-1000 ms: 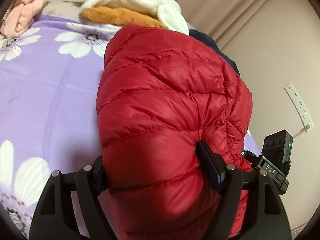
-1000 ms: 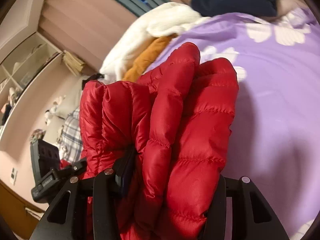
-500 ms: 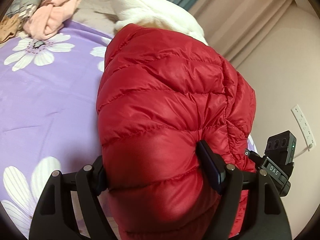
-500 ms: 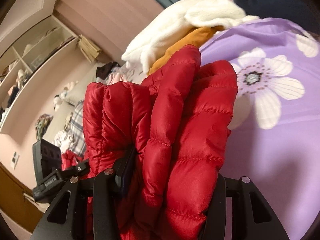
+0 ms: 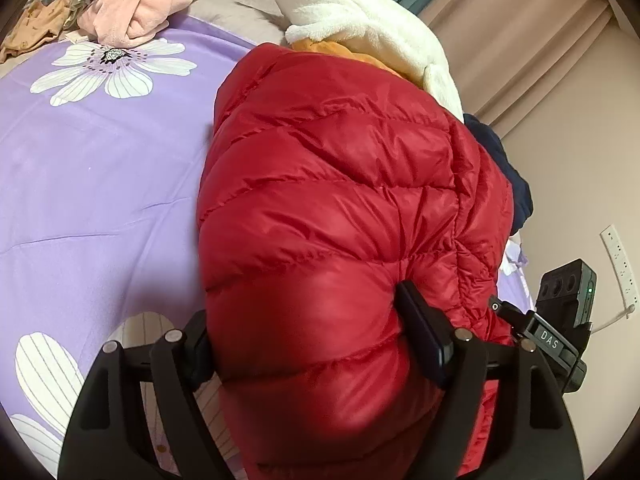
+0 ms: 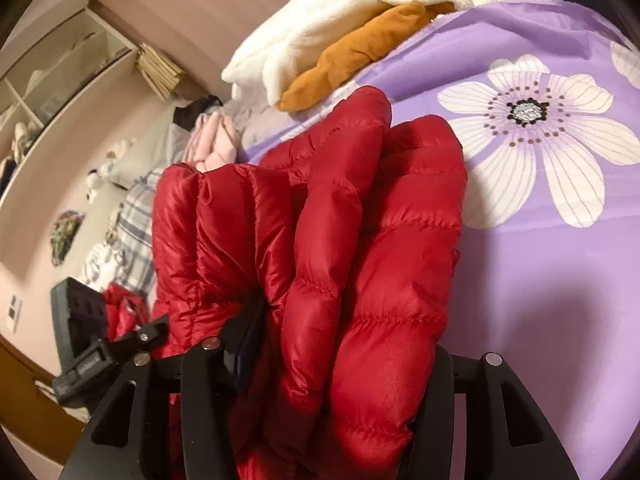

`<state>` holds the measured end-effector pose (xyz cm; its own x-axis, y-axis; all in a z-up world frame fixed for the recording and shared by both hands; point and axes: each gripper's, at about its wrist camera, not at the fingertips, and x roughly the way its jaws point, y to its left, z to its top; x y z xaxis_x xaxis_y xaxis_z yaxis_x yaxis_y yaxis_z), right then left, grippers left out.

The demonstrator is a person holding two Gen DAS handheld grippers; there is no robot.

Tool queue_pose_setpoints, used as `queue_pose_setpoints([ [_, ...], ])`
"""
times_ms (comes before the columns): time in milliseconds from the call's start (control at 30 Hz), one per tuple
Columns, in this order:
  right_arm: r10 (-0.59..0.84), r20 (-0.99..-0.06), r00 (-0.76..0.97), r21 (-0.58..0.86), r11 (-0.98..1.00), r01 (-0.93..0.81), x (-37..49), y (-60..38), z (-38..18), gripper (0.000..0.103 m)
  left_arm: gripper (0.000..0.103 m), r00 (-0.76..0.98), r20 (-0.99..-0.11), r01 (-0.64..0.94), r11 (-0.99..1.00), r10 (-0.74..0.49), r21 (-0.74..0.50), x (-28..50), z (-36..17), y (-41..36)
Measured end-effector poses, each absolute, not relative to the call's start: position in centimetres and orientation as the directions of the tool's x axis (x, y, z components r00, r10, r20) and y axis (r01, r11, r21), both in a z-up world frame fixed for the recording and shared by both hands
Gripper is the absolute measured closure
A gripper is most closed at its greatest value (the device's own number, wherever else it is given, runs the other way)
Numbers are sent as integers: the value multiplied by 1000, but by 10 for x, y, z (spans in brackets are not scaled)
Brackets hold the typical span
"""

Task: Fold large clothes

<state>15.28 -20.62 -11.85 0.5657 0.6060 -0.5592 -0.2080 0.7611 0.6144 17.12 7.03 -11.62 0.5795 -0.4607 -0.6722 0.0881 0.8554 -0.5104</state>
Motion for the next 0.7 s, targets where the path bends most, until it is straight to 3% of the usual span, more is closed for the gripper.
queue_pose_setpoints([
  [133,585,-583,565,605,776,-180,153,-207,-119,44,18,587,-689,72,876,-424,-477,173,-114,70],
  [267,515,-632,580,539,829,-149,149,-208,-111,29,13,607,-712,54,913,-352,-404,168,-108,72],
  [500,329,-665,670,356,929,-103,127,-210,-82,25,13,669,-713,45,969,-209,-242,149,-87,65],
  [600,243,-640,729,257,962,-94,115,-206,-65,25,17,694,-699,60,981,-175,-186,140,-80,60],
  [700,276,-594,756,254,956,-150,103,-201,-49,25,35,693,-697,81,981,-181,-174,134,-77,57],
])
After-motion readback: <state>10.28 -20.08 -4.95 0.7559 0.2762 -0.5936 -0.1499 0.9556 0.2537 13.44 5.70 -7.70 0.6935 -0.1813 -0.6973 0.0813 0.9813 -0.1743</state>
